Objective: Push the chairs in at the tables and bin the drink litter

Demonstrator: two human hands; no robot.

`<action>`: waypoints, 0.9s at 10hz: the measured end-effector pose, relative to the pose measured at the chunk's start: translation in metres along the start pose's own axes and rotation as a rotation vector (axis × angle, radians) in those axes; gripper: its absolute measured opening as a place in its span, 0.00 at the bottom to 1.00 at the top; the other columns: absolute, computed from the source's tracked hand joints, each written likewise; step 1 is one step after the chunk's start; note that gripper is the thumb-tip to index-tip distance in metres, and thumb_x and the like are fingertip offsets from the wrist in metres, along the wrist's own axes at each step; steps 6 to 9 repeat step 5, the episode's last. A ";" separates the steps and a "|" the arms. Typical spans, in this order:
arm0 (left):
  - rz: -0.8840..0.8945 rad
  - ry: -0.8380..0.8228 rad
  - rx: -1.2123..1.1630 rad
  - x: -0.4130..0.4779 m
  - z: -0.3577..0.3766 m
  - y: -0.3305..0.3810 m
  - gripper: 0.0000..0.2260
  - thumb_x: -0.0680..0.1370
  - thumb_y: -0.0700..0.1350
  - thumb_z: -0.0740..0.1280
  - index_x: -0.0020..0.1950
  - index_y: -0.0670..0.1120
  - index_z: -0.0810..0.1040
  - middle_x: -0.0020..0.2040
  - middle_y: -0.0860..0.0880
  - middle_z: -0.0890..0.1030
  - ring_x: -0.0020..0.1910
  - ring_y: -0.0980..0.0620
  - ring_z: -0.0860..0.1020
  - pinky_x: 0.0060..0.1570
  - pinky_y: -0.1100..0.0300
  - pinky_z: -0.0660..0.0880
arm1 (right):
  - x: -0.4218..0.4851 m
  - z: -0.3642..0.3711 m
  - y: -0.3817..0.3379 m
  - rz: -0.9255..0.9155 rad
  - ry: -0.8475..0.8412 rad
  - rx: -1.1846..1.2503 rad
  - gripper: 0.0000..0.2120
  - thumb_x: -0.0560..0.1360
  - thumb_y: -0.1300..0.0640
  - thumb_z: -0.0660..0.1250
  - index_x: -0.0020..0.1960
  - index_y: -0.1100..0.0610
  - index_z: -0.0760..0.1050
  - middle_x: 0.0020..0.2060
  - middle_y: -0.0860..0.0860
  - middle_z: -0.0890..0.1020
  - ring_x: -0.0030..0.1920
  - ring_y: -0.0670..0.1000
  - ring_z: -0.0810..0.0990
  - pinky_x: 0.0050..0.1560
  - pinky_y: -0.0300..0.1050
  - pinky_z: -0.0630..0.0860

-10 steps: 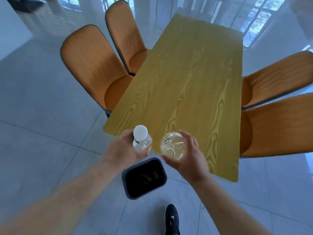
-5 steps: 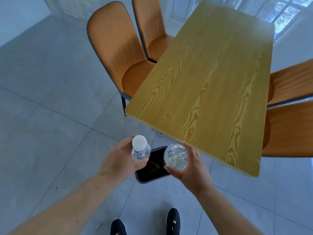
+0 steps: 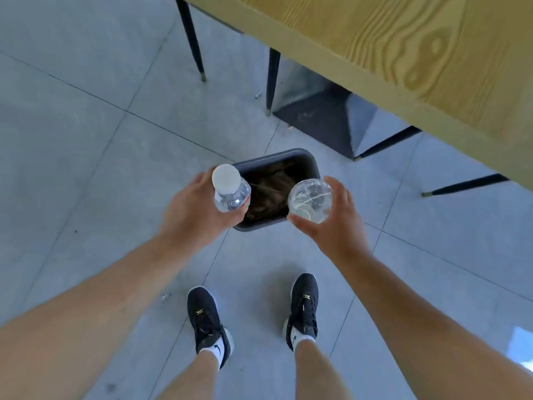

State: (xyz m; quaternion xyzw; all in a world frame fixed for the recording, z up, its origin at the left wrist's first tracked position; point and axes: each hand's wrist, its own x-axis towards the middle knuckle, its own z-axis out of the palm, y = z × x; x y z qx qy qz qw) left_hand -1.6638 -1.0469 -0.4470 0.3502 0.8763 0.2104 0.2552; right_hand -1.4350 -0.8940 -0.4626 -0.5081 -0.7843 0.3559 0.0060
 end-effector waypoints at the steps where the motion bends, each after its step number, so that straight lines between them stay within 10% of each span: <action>1: -0.010 0.016 -0.012 -0.001 0.004 -0.001 0.30 0.67 0.72 0.72 0.66 0.64 0.71 0.56 0.59 0.78 0.50 0.49 0.79 0.46 0.55 0.71 | 0.005 0.002 -0.003 0.007 0.044 0.026 0.50 0.64 0.30 0.78 0.77 0.43 0.58 0.72 0.48 0.72 0.61 0.58 0.80 0.54 0.52 0.76; 5: 0.091 -0.049 0.146 0.001 -0.020 0.037 0.39 0.70 0.76 0.63 0.77 0.57 0.67 0.77 0.53 0.70 0.75 0.50 0.64 0.72 0.49 0.66 | 0.000 -0.024 -0.039 -0.063 -0.034 -0.139 0.45 0.73 0.23 0.60 0.82 0.43 0.54 0.79 0.46 0.65 0.77 0.51 0.64 0.70 0.57 0.71; 9: 0.091 -0.049 0.146 0.001 -0.020 0.037 0.39 0.70 0.76 0.63 0.77 0.57 0.67 0.77 0.53 0.70 0.75 0.50 0.64 0.72 0.49 0.66 | 0.000 -0.024 -0.039 -0.063 -0.034 -0.139 0.45 0.73 0.23 0.60 0.82 0.43 0.54 0.79 0.46 0.65 0.77 0.51 0.64 0.70 0.57 0.71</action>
